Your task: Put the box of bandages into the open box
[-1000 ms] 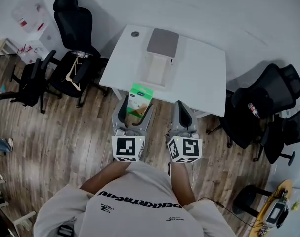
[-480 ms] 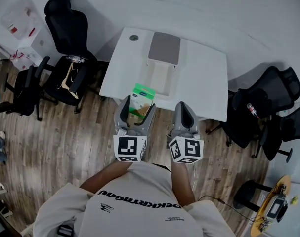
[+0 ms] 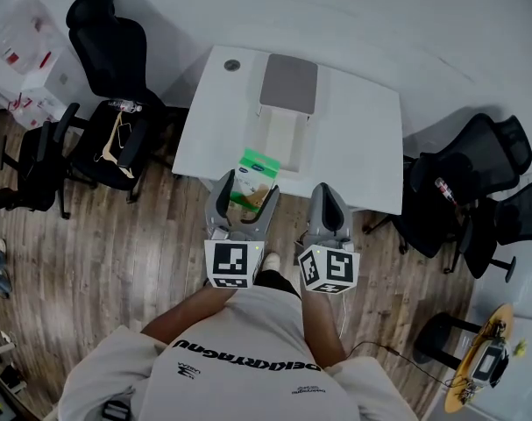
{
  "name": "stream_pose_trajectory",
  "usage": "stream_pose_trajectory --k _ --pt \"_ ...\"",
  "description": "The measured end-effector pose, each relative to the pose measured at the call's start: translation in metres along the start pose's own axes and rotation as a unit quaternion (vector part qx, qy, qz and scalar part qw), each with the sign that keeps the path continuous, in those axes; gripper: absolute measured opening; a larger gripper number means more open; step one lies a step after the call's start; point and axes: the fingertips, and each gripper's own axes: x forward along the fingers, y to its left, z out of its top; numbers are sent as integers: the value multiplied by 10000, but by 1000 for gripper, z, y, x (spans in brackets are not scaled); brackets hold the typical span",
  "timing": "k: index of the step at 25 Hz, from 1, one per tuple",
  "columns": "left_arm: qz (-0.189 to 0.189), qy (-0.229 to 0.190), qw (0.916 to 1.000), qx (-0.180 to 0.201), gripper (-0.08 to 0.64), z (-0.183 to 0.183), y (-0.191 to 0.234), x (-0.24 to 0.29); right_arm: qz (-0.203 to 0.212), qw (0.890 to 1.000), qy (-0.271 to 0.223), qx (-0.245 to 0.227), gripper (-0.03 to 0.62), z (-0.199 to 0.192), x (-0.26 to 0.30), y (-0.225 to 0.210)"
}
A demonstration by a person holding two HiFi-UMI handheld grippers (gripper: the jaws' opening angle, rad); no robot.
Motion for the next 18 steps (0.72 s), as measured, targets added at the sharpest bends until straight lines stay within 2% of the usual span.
stream_pose_trajectory --k 18 --pt "281 276 9992 81 364 -15 -9 55 417 9989 125 154 -2 -11 44 -27"
